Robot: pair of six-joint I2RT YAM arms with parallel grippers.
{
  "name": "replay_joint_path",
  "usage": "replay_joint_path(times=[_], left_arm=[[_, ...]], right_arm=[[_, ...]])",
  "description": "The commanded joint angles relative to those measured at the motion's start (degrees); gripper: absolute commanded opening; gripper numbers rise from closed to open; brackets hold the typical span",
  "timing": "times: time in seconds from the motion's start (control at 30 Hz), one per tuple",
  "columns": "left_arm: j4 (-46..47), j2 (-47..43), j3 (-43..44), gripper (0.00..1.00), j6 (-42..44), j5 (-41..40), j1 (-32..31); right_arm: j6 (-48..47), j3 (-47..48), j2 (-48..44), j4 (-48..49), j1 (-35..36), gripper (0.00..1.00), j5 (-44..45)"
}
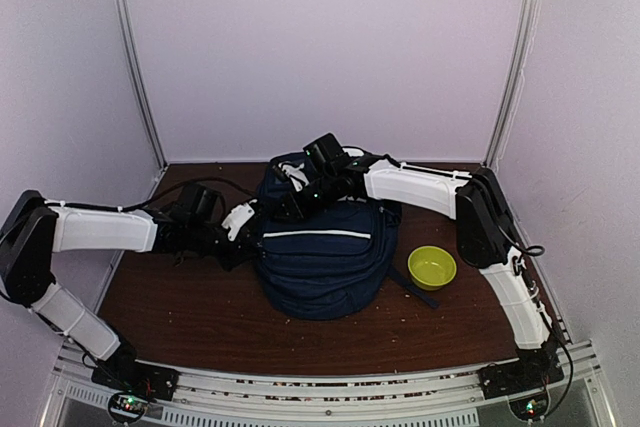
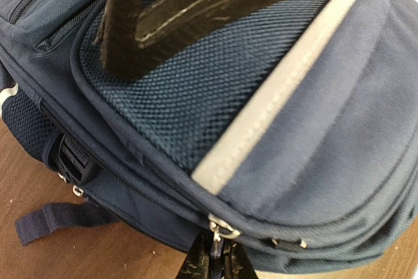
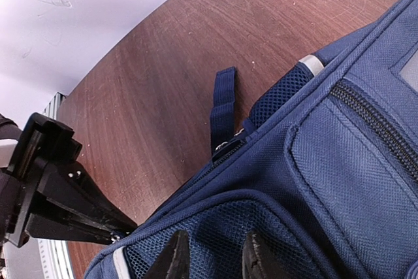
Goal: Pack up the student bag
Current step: Pick up the upper front pocket of the student bag, then zip the upper front pocket of the bag in the student bag.
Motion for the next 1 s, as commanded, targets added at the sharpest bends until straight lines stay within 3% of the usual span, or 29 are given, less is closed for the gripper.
replay_joint_path(times=[0.0, 0.17, 0.3, 0.57, 0.7, 0.97], left_arm=[[-2.0, -4.8, 0.0, 0.05, -3.1, -1.2, -2.3], [-7.4, -8.0, -0.3, 0.03, -5.0, -1.4, -6.7], [-5.2, -8.7, -0.7, 0.03, -7.0, -0.6, -11.8], [-3.0, 1.3, 8.3, 0.03, -6.9, 1.8, -17.0], [-6.2, 3.9, 11.5, 0.03, -5.7, 1.0, -17.4], [-9.5, -2.4, 7.7, 0.02, -5.9, -5.0, -17.4]], right_arm=[[0.8, -1.6, 3.5, -3.1, -0.5, 0.29, 2.1], [1.3, -1.4, 3.5, -3.6, -0.9, 0.27, 4.2], [2.0, -1.4, 3.7, -3.0, -1.0, 0.27, 3.8], [2.2, -1.4, 3.7, -2.7, -0.7, 0.26, 4.0], [0.8, -2.5, 1.2, -3.3, -1.2, 0.26, 0.5], [-0.9, -9.2, -11.6, -2.4, -5.1, 0.32, -10.4]])
